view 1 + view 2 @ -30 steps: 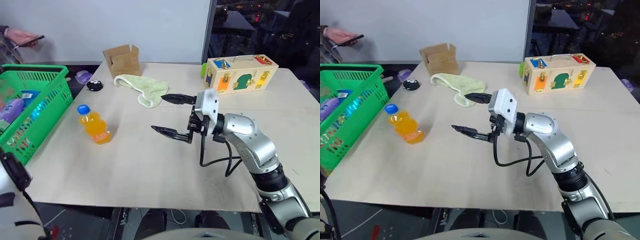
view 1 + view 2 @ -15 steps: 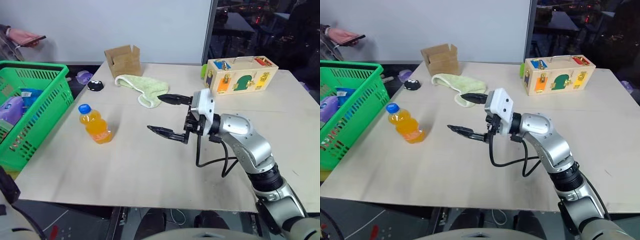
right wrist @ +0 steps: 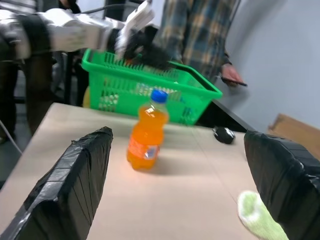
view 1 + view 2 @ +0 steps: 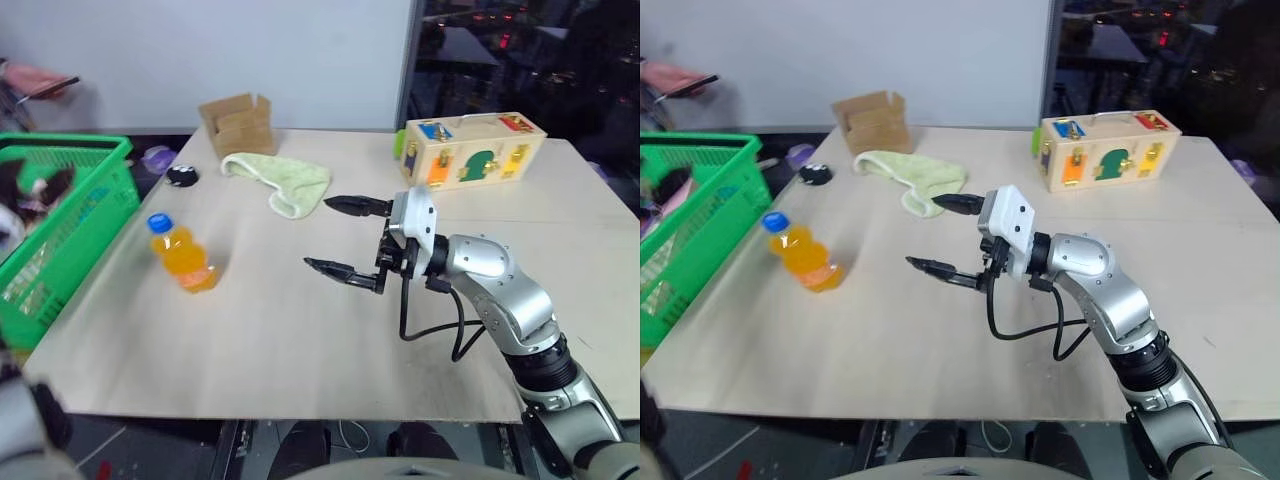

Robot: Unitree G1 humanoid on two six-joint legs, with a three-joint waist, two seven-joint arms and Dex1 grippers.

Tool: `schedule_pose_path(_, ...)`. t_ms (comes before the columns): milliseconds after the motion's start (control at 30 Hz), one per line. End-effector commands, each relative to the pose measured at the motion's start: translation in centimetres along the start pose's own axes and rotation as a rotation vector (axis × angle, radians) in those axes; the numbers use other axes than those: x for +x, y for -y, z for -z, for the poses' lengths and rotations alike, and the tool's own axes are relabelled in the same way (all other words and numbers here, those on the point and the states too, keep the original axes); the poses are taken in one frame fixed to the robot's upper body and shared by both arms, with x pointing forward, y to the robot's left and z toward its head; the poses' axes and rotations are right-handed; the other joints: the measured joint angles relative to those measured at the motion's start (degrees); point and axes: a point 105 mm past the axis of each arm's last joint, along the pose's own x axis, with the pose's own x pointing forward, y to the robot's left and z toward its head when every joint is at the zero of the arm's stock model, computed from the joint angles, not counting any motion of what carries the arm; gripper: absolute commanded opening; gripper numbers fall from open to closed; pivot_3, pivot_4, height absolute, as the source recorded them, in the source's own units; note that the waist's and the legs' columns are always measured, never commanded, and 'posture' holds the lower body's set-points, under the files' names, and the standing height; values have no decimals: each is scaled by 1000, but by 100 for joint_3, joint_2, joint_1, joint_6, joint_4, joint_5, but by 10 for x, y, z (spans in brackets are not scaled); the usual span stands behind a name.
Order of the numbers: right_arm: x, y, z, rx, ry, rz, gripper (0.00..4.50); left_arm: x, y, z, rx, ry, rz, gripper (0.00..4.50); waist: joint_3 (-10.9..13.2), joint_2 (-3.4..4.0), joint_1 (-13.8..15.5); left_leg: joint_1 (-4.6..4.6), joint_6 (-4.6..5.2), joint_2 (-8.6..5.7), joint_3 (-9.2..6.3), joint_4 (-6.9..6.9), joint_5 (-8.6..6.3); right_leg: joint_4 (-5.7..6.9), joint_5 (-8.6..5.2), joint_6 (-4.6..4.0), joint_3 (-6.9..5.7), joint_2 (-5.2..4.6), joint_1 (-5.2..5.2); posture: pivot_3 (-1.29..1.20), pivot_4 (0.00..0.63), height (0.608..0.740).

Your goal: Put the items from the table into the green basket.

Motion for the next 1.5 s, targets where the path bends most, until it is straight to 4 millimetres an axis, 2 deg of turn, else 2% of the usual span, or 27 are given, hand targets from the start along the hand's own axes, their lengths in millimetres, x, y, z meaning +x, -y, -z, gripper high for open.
schedule_pose_path(33, -4, 2, -12, -37, 37, 6, 4500, -13, 28, -4, -15, 5, 74, 3708, 2, 3, -23, 1, 0, 7, -1, -1, 0, 0, -2, -3, -1, 6, -2, 104, 0, 740)
schedule_pose_path(100, -5, 1, -12, -36, 34, 9, 4500, -20, 36, 0, -46, -1, 77, 4426, 4, 6, -9, 6, 0, 15, -10, -4, 0, 3, -9, -16, -14, 13, -1, 109, 0, 740)
schedule_pose_path(200, -7, -2, -10, -30, 26, 5, 4500, -28, 47, -6, -96, 22, 89, 4477, 11, 17, 47, 11, 0, 20, -22, -4, 0, 4, -19, -32, -30, 17, 4, 111, 0, 740)
schedule_pose_path(300, -10, -3, -8, -26, 16, 2, 4500, -39, 53, -3, -102, -20, 102, 4477, 15, 24, 60, 15, 0, 19, -19, -3, 0, 0, -20, -31, -34, 13, 9, 125, 0, 740)
schedule_pose_path(400, -13, -2, -7, -24, 9, 7, 4500, -39, 70, 0, -89, -59, 175, 4477, 18, 28, 92, 18, 0, 15, -10, -2, 0, -4, -28, -43, -27, 9, 9, 125, 0, 740)
schedule_pose_path(533, -17, -3, -3, -19, -14, -4, 4500, -31, 108, -8, -18, -108, 387, 4477, 17, 27, 176, 17, -1, 15, -11, -2, 0, -4, -33, -53, -29, 10, 8, 121, 0, 740)
schedule_pose_path(800, -33, -7, 4, 0, -79, 12, 4500, 0, 126, -6, 308, -307, 589, 4477, 26, 41, 150, 15, -1, 15, -5, -3, 0, -8, -37, -55, -26, 13, 8, 62, 0, 740)
schedule_pose_path(900, -44, -11, 9, -10, -133, 12, 4500, 8, 138, -9, 309, -360, 709, 4477, 32, 50, 125, 8, -1, 14, 2, -3, 0, -12, -37, -54, -20, 13, 5, 13, 0, 740)
schedule_pose_path(1033, -57, -15, 13, -22, -194, 32, 4500, 28, 136, -2, 433, -476, 732, 4477, 41, 64, 53, -2, 0, 16, 1, -2, 0, -13, -38, -41, -21, 20, -1, -26, 0, 740)
schedule_pose_path(1167, -62, -15, 15, -32, -230, 56, 4500, 47, 137, 12, 507, -581, 746, 4477, 44, 68, -98, -3, 0, 16, 1, -1, 0, -11, -42, -21, -19, 22, 0, -64, 0, 740)
schedule_pose_path(1233, -65, -15, 17, -44, -258, 65, 4500, 52, 136, 22, 573, -630, 773, 4477, 43, 67, -204, -3, 0, 15, 1, 2, 0, -12, -42, -16, -18, 22, 1, -81, 0, 740)
schedule_pose_path(1400, -71, -20, 20, -42, -295, 70, 4500, 58, 142, 48, 609, -741, 866, 4477, 43, 67, -355, -10, 1, 15, -2, 3, 0, -12, -40, -14, -15, 22, -2, -96, 0, 740)
schedule_pose_path(1500, -72, -22, 21, -38, -300, 71, 4500, 61, 141, 63, 631, -781, 879, 3600, 44, 66, -438, -11, 1, 16, -4, 3, 0, -12, -40, -13, -15, 23, -2, -112, 0, 740)
